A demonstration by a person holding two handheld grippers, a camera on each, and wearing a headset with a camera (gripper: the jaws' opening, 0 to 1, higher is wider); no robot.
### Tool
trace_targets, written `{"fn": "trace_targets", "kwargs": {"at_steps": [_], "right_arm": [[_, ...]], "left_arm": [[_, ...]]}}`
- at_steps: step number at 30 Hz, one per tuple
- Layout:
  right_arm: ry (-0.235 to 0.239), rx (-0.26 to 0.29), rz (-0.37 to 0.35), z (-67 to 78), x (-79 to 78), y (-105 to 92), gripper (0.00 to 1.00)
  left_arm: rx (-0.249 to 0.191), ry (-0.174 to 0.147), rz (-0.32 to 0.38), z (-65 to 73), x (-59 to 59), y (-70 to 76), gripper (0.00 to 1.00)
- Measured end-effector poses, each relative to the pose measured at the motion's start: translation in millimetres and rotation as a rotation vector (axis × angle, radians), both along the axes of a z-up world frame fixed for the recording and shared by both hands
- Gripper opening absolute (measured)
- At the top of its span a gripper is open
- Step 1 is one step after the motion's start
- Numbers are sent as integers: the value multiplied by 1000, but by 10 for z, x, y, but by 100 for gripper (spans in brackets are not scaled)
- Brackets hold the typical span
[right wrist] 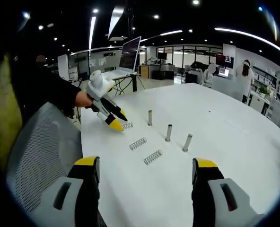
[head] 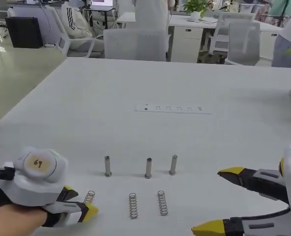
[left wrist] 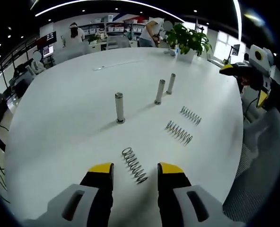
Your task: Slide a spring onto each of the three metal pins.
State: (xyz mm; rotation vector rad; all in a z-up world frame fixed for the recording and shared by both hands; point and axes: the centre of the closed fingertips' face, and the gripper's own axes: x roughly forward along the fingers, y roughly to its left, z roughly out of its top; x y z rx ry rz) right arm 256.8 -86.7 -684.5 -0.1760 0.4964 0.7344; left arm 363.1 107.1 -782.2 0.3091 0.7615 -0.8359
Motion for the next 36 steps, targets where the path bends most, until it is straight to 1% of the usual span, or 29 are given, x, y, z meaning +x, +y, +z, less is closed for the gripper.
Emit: {"fn": "trace_targets", "kwargs": {"at_steps": [8,11,15,18,22,25,26,29,32,36], "right_arm": [[2,-3,5,-1,5,3,79],[1,-3,5,1,6,3,79],[3,-2,6,-2,0,5,79],[3,-2,7,-2,-2,9,79],[4,-2,9,-3,-4,13,79],[4,-2,11,-4,-7,16,79],[4,-2,12,-4,-8,17,79],[5,-2,12,-7,-12,18,79],[5,-4,12,-9,-13,17,79],[4,-4,12,-7,-14,20,79]], "left_arm": [[23,1,-16,-20,-24,28,24],[36,2,-26,-26,-38,34,20],[43,-2,-33,-31,-35,45,15],[50,2,-35,-38,-42,60,11],[59,0,-40,-44,-44,91,5],[70,1,-42,-55,-49,110,5],[70,-1,-42,-54,-50,110,6],[69,10,-41,-72,-74,113,10],[77,6,-49,-93,-86,122,8],[74,7,-50,-99,-81,128,4]]}}
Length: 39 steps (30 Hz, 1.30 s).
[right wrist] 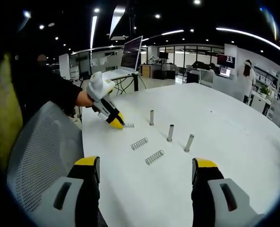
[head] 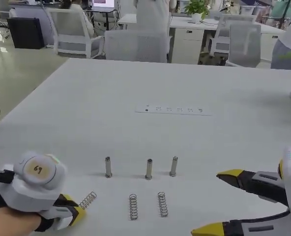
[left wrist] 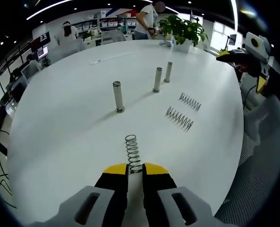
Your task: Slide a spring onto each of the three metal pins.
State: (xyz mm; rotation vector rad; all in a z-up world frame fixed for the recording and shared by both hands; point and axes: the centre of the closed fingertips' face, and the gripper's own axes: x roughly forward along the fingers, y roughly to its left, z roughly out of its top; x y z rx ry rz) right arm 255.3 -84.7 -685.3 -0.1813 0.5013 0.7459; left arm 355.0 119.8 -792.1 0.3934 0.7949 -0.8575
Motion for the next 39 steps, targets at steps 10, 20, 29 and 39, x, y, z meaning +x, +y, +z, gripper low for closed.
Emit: {"fn": "trace_targets", "kwargs": {"at_steps": [10,20,29,39], "right_arm": [[-4,-3,0,17,-1,4,79],[-12,-11,4,77,1,12,79],[-26,-22,29,203,43,3,76],[-53,-53,95,444,125,39,73]], "left_arm": [[-12,-9,-18,17,4,-6,2],[-88,-50,-72,330,-39,-85,1],[-150,-104,-128,657,-145,-146,1],[-219,-169,-239,1012,-285,-408,1]]}}
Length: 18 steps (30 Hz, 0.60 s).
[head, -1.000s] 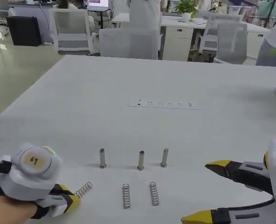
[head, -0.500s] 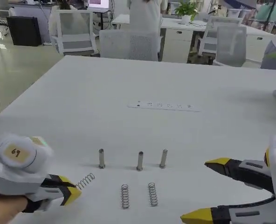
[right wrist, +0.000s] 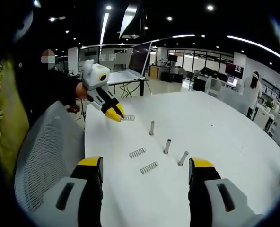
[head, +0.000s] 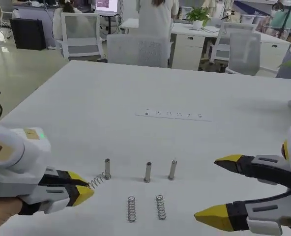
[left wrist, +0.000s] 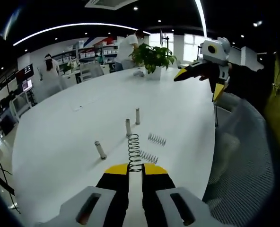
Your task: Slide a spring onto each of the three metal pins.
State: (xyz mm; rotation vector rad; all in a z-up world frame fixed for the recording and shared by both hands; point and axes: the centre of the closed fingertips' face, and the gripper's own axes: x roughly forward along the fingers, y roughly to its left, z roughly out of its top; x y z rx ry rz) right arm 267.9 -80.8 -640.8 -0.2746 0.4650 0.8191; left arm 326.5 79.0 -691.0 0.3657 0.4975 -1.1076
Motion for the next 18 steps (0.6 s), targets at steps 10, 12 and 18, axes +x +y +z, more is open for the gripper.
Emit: {"fn": "trace_targets", "kwargs": {"at_steps": [10,12,18], "right_arm": [[-10,7,102,141,14,253,63],[1,12,125,127,0,323,60],[25,32,179,96,21,445,50]], "left_arm": [[-21,-27,-110,141,-228,-267,1],[-21,-33,-135,151,-273,-330,1],[-25,-37,-201,168,-403,-474,1]]}}
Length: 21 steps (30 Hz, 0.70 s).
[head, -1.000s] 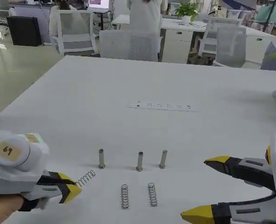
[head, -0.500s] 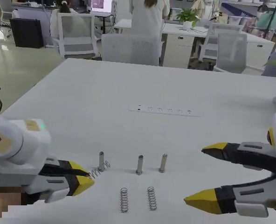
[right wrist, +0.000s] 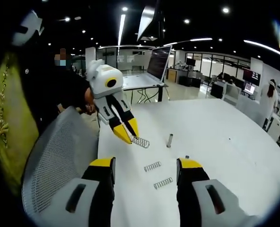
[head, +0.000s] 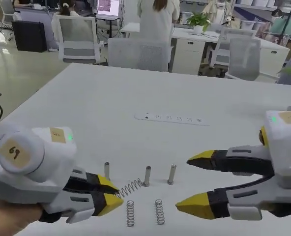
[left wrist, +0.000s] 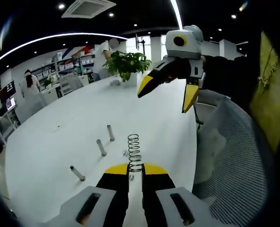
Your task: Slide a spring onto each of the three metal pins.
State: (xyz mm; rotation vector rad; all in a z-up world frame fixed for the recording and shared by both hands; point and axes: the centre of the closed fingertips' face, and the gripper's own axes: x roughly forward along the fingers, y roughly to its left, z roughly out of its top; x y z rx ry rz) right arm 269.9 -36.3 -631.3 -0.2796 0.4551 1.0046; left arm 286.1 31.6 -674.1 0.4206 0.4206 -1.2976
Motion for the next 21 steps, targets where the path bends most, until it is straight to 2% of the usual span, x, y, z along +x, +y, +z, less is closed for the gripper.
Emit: {"fn": "trace_targets", "kwargs": {"at_steps": [9,13,17,21], "right_arm": [[33,-7,74,-77,-78,198,39],[46,-10,94,-103,-105,234,31],[56,-20,115,-140,-114,270,30],[71,-29,138,-179,-132,290,24]], "left_arm": [[7,-15,-96,11,-167,-120,1],[1,-18,-118,44,-214,-163,1],[-4,-28,-140,77,-254,-206,1],[-10,-36,-156,107,-276,-234,1]]}}
